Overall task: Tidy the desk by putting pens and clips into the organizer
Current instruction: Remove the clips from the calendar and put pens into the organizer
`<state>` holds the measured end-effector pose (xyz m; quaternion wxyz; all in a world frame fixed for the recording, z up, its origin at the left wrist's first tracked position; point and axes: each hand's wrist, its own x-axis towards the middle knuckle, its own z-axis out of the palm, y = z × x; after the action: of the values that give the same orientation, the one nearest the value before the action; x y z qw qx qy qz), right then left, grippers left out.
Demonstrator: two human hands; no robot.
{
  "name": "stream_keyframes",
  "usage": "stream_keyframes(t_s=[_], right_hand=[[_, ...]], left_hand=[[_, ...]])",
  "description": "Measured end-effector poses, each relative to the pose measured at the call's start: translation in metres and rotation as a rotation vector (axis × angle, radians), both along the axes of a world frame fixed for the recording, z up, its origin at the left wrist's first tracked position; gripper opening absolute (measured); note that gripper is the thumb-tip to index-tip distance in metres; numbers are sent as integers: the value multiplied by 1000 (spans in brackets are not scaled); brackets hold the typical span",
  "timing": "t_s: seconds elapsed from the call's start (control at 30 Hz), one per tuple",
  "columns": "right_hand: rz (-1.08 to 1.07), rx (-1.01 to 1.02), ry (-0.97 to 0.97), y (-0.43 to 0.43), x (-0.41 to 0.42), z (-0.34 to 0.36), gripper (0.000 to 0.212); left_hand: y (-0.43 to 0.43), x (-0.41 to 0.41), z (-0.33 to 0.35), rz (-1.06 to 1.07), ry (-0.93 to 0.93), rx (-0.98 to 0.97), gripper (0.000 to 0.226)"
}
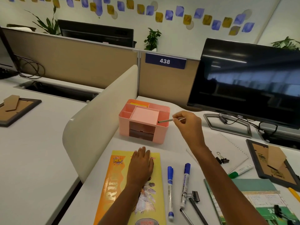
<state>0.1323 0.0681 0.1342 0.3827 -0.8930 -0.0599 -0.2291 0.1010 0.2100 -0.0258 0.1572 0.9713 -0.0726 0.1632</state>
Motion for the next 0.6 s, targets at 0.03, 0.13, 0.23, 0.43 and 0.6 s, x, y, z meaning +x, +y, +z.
stream_keyframes(t_s=[0.03, 0.13, 0.23, 0.43, 0.6], right_hand=[[15, 12, -32, 10, 6, 7, 14], [78, 13, -92, 44, 26, 17, 14], [137, -4, -97, 78, 43, 16, 16], [205, -112, -65, 119, 61, -6, 19], [228, -125, 13, 125, 63, -30, 20]], left_hand=[[0, 0, 0, -1, 0, -2, 35], [0, -1, 0, -11, 44, -5, 41], [0, -2, 1, -12, 70, -19, 45], [0, -2, 2, -23, 94, -47, 44], [0, -2, 0, -25, 85, -68, 44]])
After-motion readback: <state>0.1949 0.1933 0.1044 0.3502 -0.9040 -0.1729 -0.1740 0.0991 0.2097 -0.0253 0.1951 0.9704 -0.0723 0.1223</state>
